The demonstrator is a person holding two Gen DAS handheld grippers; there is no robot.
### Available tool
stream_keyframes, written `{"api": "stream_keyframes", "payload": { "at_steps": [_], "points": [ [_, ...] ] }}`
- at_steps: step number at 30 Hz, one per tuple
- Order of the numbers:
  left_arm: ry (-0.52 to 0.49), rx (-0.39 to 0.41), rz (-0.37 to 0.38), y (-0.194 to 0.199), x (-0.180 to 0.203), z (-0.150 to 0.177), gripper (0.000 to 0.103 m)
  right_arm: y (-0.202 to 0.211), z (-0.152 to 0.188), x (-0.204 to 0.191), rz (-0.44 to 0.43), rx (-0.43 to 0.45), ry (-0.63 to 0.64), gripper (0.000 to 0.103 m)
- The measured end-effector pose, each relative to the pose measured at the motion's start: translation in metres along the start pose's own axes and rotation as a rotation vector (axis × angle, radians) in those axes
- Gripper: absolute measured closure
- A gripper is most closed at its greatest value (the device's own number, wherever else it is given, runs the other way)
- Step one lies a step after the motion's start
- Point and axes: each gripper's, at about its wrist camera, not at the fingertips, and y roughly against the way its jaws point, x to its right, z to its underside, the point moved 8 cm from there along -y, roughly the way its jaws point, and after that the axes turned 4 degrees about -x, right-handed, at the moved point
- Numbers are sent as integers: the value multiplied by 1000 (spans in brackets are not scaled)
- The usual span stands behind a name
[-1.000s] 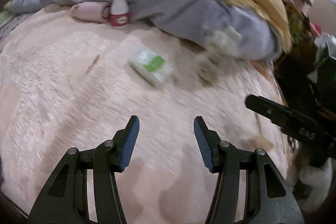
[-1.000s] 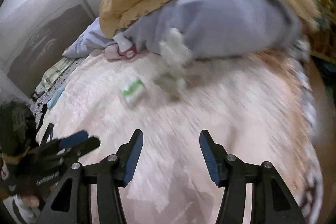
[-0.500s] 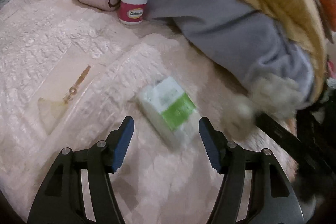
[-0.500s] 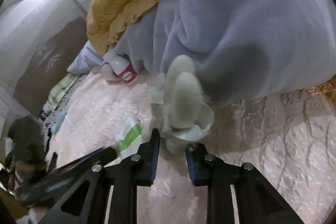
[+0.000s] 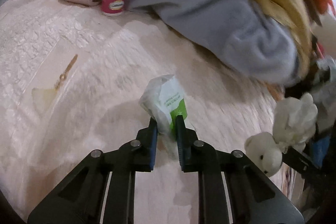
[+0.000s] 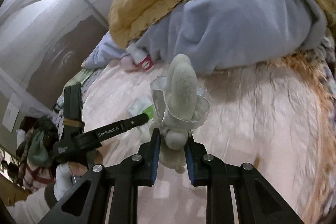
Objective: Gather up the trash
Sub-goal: 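Carry the tissue pack and plush bunny toward the white bucket with both grippers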
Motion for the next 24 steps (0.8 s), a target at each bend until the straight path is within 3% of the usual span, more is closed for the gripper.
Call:
{"api": "stream_keyframes", "payload": {
  "at_steps": [6,8,9,11,14,18,24],
  "points": [
    [-85,-27,11,39,8,45,89,10,53,-17,11,-189,21,82],
    [-86,-28,0,49,4,52,89,-2,59,-13,79,-222,25,79],
    [-82,-23,-9,54,1,55,89,-13,59,-13,123,-216,28,71],
    [-76,-20,-16,62,-4,58,89,-30,57,-17,110,-189,20,61],
    [-73,-3,-20,74,-7,67,89,-50,63,-17,73,-198,-22,60],
    [-79,5,-10,78,-2,70,89,-52,62,-24,92,-148,-7,62],
    [-105,21,32,90,24,81,89,-13,70,-42,60,-95,25,63]
  ]
}}
